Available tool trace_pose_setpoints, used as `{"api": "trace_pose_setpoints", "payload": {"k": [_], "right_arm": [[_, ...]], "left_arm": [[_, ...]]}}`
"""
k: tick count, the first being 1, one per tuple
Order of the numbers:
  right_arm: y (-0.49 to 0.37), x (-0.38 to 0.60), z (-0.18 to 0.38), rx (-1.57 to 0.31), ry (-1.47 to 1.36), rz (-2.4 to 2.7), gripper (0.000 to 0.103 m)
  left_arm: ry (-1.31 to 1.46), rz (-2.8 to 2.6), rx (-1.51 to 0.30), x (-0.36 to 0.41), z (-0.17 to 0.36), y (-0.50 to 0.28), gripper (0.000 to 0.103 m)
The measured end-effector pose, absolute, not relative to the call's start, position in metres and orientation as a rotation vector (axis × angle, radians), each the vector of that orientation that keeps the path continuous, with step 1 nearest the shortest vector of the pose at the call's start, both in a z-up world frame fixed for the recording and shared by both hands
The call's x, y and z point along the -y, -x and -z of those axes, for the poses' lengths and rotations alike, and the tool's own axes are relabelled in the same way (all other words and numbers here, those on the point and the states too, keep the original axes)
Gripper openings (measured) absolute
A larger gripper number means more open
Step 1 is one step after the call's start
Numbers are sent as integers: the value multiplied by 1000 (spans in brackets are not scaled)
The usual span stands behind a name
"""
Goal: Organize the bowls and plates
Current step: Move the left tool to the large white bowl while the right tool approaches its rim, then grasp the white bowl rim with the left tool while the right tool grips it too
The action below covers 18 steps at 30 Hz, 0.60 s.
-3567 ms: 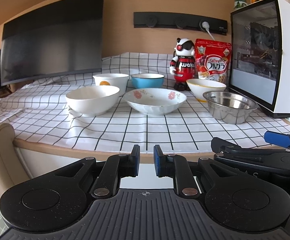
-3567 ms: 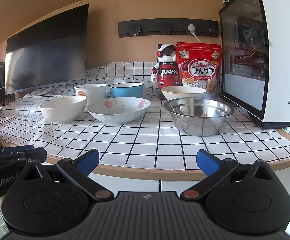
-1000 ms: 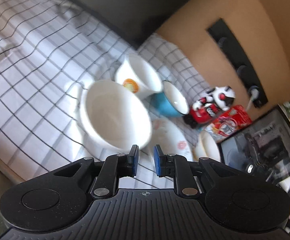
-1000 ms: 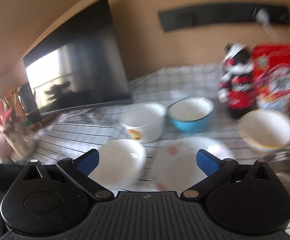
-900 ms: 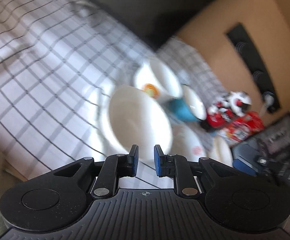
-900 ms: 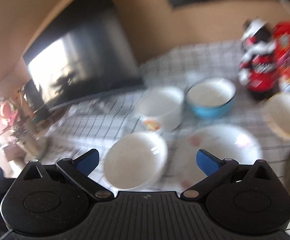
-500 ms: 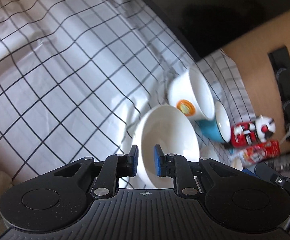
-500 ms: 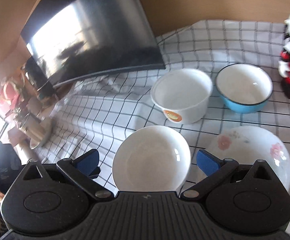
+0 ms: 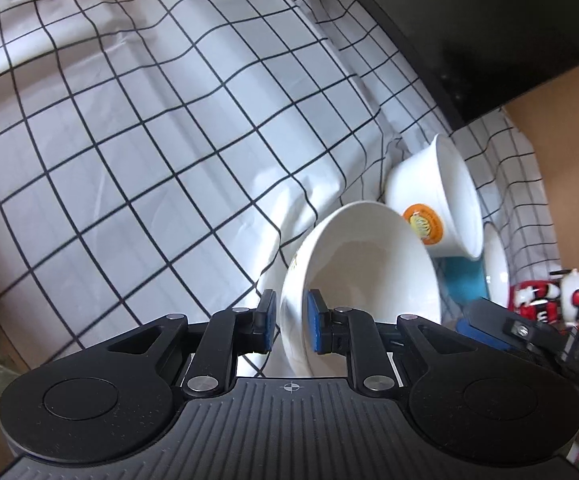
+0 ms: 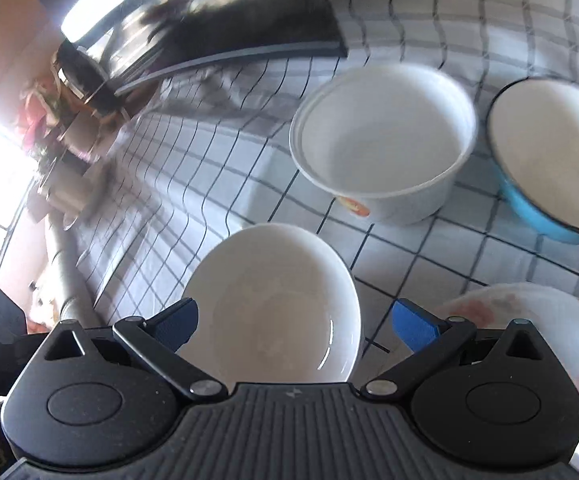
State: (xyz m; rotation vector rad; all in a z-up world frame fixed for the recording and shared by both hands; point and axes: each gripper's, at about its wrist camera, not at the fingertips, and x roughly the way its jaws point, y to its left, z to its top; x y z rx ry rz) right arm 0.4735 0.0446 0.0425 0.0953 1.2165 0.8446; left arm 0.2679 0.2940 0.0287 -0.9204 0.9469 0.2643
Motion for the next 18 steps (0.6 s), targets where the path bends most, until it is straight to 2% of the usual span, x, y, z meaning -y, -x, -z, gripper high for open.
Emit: {"api": "trace_pose_setpoints", "payload": {"k": [7,15,18], "right_arm": [[-498,-69,0,-1356,-78,-944,103],[-505,-93,12,-1428,37,-956,103],[-508,-94,13,-1446,38,-965,103]], "left_arm": [[910,-380,-961,-282,-20,-275,24],[815,-381,-996,-275,-14,-288,25],[771,-360,-1013,-272,-11,-292,29]]}}
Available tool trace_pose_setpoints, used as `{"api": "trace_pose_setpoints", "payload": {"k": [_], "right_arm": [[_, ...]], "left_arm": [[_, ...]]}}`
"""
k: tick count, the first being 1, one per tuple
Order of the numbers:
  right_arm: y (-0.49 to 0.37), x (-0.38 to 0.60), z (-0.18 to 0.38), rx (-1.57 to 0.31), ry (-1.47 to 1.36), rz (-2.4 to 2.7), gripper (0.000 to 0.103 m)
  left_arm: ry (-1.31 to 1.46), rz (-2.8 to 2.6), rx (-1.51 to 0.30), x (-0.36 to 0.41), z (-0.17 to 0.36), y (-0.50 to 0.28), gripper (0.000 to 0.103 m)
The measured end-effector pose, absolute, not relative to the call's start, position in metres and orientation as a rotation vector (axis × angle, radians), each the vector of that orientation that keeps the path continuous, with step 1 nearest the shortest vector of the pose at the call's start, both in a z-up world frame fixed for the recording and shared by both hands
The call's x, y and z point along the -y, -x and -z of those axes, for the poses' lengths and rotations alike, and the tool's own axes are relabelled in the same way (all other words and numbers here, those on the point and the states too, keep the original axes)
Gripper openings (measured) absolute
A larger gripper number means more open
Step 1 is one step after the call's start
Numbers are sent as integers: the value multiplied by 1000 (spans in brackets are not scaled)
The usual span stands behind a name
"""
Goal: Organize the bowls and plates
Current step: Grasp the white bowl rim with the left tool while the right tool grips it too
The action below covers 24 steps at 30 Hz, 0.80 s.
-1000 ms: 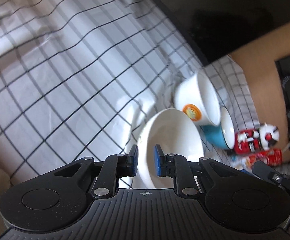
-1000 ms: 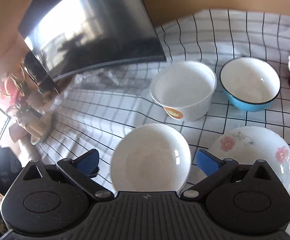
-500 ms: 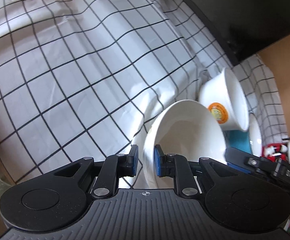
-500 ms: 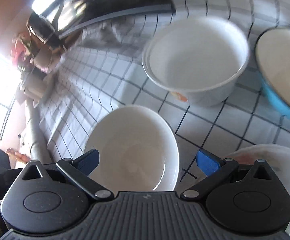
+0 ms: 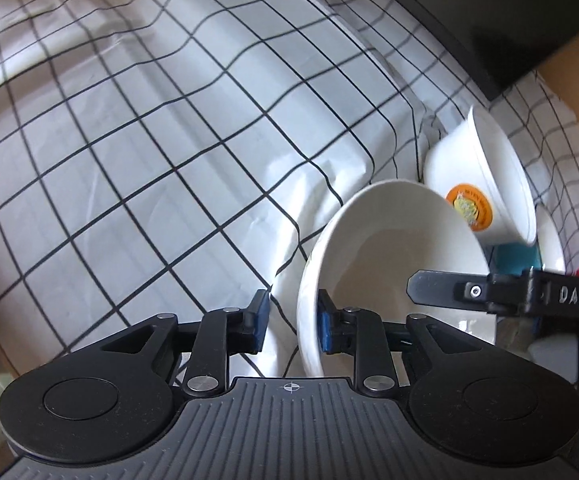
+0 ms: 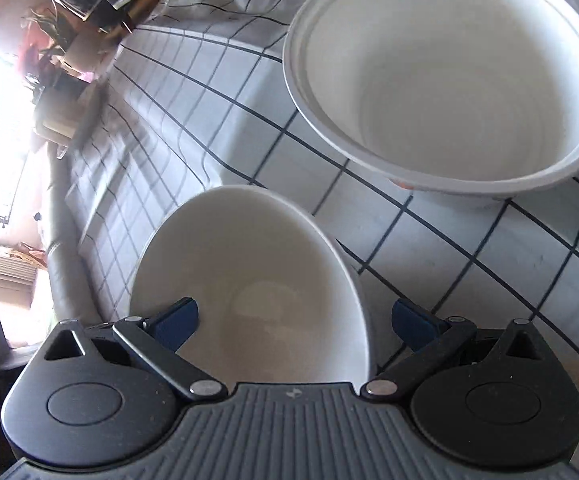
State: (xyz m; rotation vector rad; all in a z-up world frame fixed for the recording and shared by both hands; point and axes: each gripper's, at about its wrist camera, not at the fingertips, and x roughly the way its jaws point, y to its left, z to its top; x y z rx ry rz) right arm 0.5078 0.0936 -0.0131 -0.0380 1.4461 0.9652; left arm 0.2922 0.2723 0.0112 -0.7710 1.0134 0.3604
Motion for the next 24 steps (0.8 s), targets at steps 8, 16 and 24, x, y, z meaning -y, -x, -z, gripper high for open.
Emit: {"api": "trace_pose_setpoints", "payload": {"k": [8,16,24], "right_arm": [[-515,-91,16,-1480,17,-1004,103],[-518,-88,17,-1489,-3,-1014,103],[-500,-123,11,-1484,281,-1015,103]], "left_arm": [[729,-305,-1000,-271,-7,-288,32],[554,-298,-1001,-247,-10,-297,36],[553,-294,-1011,-249,-9,-301,37]]}}
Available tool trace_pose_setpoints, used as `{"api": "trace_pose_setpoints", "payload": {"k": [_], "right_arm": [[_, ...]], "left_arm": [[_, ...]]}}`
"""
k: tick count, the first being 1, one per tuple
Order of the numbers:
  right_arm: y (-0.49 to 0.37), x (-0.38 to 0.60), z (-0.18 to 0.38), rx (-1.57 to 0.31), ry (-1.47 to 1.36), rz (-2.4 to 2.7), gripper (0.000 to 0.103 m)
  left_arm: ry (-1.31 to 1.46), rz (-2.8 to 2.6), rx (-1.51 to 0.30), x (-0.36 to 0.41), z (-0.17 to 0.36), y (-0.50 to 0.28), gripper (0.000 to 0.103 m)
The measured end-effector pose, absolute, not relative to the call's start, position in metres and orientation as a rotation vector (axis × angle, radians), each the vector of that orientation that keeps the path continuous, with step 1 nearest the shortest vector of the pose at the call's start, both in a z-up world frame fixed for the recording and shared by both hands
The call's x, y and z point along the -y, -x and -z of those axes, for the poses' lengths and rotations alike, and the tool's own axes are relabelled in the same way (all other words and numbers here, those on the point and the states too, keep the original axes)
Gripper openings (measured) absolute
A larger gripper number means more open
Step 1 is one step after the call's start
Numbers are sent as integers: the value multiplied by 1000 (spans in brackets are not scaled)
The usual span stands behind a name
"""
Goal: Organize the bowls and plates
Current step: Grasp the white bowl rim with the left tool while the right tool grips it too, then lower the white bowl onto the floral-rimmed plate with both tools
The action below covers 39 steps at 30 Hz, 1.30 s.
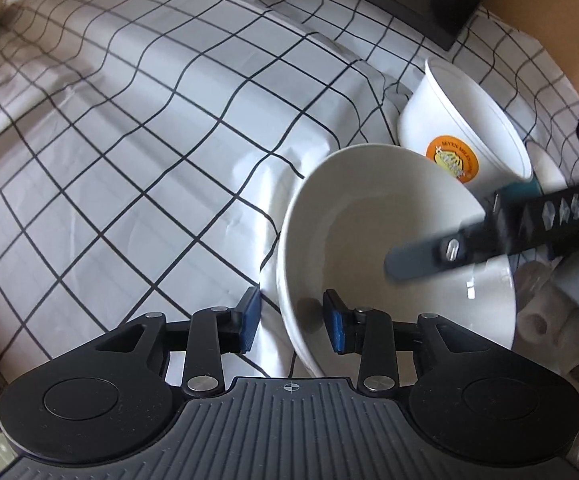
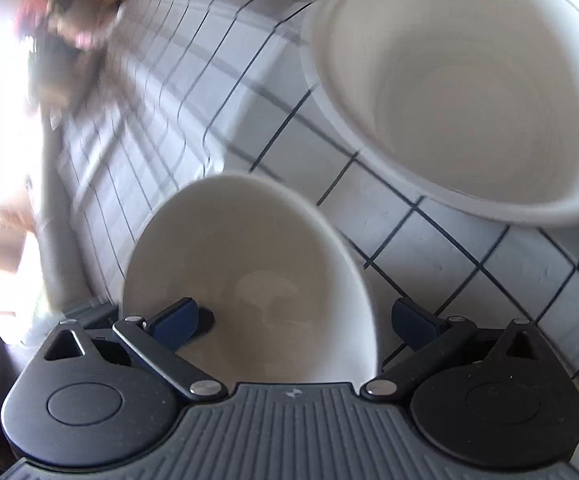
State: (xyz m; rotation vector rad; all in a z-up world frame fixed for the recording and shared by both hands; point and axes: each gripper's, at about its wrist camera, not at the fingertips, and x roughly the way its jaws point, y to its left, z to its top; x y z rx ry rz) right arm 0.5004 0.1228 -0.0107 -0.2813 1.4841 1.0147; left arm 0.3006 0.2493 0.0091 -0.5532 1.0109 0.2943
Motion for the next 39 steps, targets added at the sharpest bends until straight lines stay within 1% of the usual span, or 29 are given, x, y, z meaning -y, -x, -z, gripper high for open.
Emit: {"api": "trace_pose_setpoints", "payload": {"k": [3,5,6,7,8,10,12,16,20,22,24,25,27,29,34,39], "right_arm": [[-497,-130,9,-1472,361,-1059,103],[-498,-127,6,-1459,339,-1061,95],[-498,-125,5,-1454,334,-1063,86],[-498,-123,3,-1448,334,-1054,81],[-497,-121,1,-1440,332,-1048,80],[-498,-116,0,-1424,337,-1037,69],[-501,-112,2,-1435,322,-1029,63],[-500,-104,4,-1438,277,-1037,61],[-495,-104,3,-1422,283,-1017,61],[-492,-107,2,-1425,286,-1004,60],[-487,-112,0,-1435,279,-1003,57],[-484,-113,-2,-1431,278,-995,58],[-480,-113,-6,-1420,267,-994,57],[-478,-111,-10,-1427,231,-996,57],[-469,-100,-32,-1404,167,-975,57],[-467,-69,-63,-1350,79,-927,57]], "left_arm": [[596,-277,-1008,-257,-7,-296,36],[612,-271,-1010,-260,-7,-294,33],[612,-269,-1014,-261,-7,-294,33],[609,-266,-1019,-261,-8,-295,33],[606,-266,-1029,-260,-8,-296,33],[605,-273,-1052,-257,-10,-298,33],[616,-288,-1066,-256,-11,-299,33],[628,-305,-1067,-256,-10,-301,34],[607,-319,-1088,-252,-10,-307,34],[595,-337,-1105,-249,-11,-313,34],[596,-354,-1124,-249,-14,-317,38],[623,-366,-1147,-253,-14,-318,36],[697,-354,-1160,-263,-13,-313,35],[713,-349,-1164,-267,-15,-308,33],[667,-320,-1159,-266,-39,-307,33],[605,-236,-1153,-250,-71,-318,33]]}}
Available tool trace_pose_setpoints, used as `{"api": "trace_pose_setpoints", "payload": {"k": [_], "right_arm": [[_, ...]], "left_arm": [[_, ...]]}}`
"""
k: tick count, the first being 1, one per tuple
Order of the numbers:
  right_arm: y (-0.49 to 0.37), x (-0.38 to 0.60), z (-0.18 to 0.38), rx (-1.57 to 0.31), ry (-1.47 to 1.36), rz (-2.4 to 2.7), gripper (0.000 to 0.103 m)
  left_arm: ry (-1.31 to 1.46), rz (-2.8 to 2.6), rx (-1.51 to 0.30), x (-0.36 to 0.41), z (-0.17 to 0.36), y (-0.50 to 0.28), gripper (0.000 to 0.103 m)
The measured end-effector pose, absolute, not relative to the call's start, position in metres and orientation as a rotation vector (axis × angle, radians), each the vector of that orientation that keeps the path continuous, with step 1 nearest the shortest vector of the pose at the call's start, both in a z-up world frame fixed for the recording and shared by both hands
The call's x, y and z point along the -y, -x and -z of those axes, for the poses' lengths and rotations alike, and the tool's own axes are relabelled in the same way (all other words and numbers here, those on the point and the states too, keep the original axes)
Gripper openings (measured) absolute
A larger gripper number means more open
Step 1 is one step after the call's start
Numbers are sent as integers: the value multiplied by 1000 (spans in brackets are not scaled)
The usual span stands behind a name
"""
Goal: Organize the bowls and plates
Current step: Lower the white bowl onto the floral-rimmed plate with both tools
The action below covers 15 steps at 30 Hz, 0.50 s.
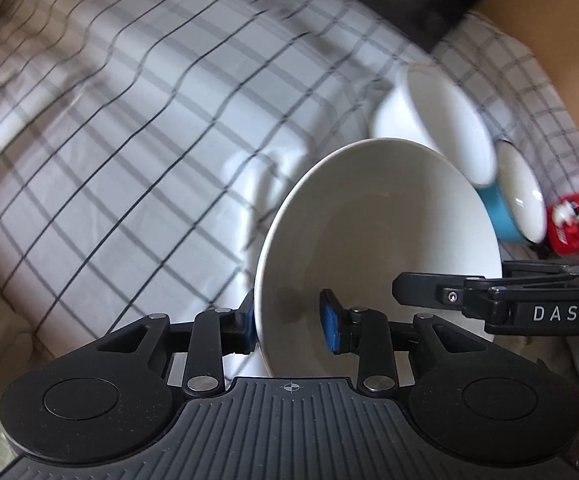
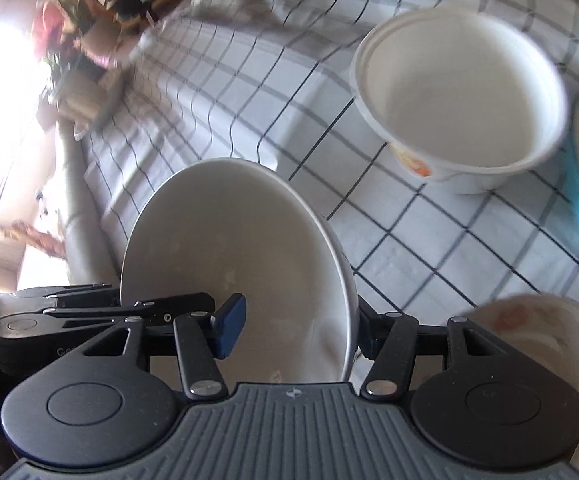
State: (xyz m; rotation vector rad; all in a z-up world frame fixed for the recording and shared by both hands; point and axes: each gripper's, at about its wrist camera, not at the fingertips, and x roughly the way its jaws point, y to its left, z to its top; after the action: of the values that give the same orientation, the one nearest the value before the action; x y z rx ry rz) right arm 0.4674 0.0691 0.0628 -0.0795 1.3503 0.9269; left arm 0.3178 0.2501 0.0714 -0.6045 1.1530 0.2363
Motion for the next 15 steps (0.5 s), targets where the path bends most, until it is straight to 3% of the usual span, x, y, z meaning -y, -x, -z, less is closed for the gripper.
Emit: {"api": "trace_pose_setpoints", "payload": {"k": [9,15], "right_arm": [[-456,30,-94,-1269,-59,-734,58],[-451,96,-85,-1266,-164,-561,58]], "left_arm": [[424,-6,-1150,-177,-111,-361,34],[325,172,-1216,-117,-102,-391,33]]}}
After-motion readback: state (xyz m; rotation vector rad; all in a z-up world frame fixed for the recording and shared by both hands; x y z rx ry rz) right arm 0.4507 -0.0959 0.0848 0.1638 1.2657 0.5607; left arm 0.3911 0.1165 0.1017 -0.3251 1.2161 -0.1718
